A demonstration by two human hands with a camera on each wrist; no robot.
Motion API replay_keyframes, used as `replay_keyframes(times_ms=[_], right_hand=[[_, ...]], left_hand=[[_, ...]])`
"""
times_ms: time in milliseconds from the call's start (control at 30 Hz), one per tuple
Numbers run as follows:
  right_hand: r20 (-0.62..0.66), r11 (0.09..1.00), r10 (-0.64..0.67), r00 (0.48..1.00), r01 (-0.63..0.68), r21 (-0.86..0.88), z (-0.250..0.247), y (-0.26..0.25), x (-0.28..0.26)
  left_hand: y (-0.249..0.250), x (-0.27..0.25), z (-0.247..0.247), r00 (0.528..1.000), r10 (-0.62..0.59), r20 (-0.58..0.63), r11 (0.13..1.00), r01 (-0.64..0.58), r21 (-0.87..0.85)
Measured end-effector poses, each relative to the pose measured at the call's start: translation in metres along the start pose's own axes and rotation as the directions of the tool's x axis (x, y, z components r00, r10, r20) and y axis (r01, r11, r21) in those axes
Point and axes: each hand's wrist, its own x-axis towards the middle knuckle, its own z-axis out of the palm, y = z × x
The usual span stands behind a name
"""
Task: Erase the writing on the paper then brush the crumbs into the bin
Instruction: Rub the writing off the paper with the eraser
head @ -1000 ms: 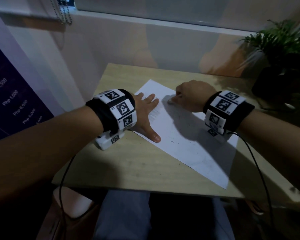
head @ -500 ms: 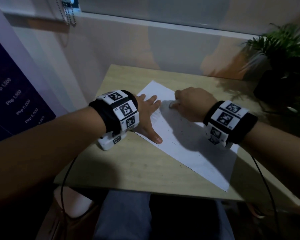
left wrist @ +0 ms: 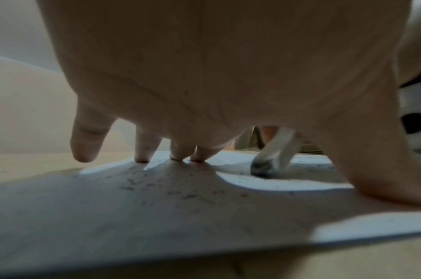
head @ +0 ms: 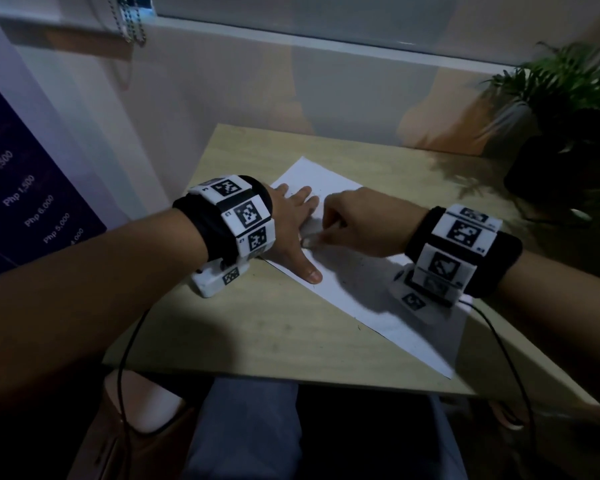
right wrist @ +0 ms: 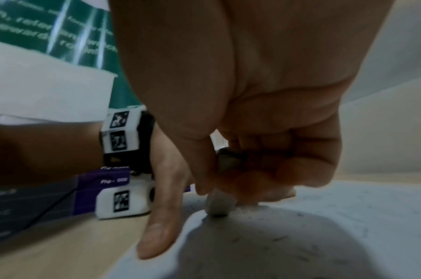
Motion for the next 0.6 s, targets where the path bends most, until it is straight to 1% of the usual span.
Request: replay_keyframes(times_ms=[67, 100, 133, 167, 233, 300, 333, 400, 433, 500, 533, 600], right_hand=[[-0.04, 0.995, 0.094, 0.995, -0.095, -0.021, -0.007, 0.01, 0.009], [-0.081, 0.99, 0.135, 0.988, -0.139, -0.039, -0.009, 0.014, 0.012], [-0.119, 0.984, 0.15, 0.981, -0.16, -0.078, -0.007, 0.015, 0.013], [-0.149, 0.979, 0.133, 0.98, -0.153, -0.133, -0.004, 0.011, 0.011], [-0.188, 0.976, 0.042, 0.981, -0.081, -0.204, 0.005, -0.002, 0.005], [-0.155, 0.985, -0.035, 0.987, 0.008, -0.171, 0.01, -0.013, -0.003], [-0.13, 0.992, -0.045, 0.991, 0.029, -0.121, 0.009, -0.012, -0.003], [-0.085, 0.999, 0.006, 0.996, -0.009, -0.042, 0.0, 0.0, 0.004], [-0.092, 0.998, 0.053, 0.994, -0.056, -0.034, -0.004, 0.01, 0.009], [-0.162, 0.987, 0.131, 0.978, -0.144, -0.073, -0.005, 0.022, 0.016], [-0.196, 0.979, 0.133, 0.972, -0.159, -0.127, -0.002, 0.02, 0.016], [-0.224, 0.971, 0.073, 0.972, -0.121, -0.205, 0.006, 0.01, 0.011]], left_hand=[[-0.001, 0.0, 0.001, 1.0, -0.005, 0.004, 1.0, 0.005, 0.006], [-0.002, 0.0, 0.002, 1.0, -0.004, 0.006, 1.0, 0.004, 0.007], [-0.002, 0.0, 0.002, 1.0, -0.002, 0.003, 1.0, 0.002, 0.006], [-0.001, -0.001, 0.001, 1.0, 0.0, -0.002, 1.0, 0.0, 0.005], [0.001, -0.003, -0.002, 1.0, -0.004, -0.001, 1.0, 0.004, -0.009], [0.004, -0.004, -0.005, 1.0, -0.014, 0.009, 1.0, 0.014, -0.024], [0.005, -0.005, -0.006, 1.0, -0.015, 0.01, 1.0, 0.015, -0.021], [0.003, -0.004, -0.003, 1.0, -0.01, 0.006, 1.0, 0.01, -0.006], [0.002, -0.003, -0.001, 1.0, -0.009, 0.006, 1.0, 0.009, -0.003], [-0.001, -0.001, 0.002, 1.0, -0.007, 0.005, 1.0, 0.007, -0.006], [-0.001, -0.001, 0.002, 1.0, -0.004, 0.003, 1.0, 0.004, -0.007], [0.0, 0.0, 0.0, 1.0, -0.002, 0.006, 1.0, 0.002, -0.011]])
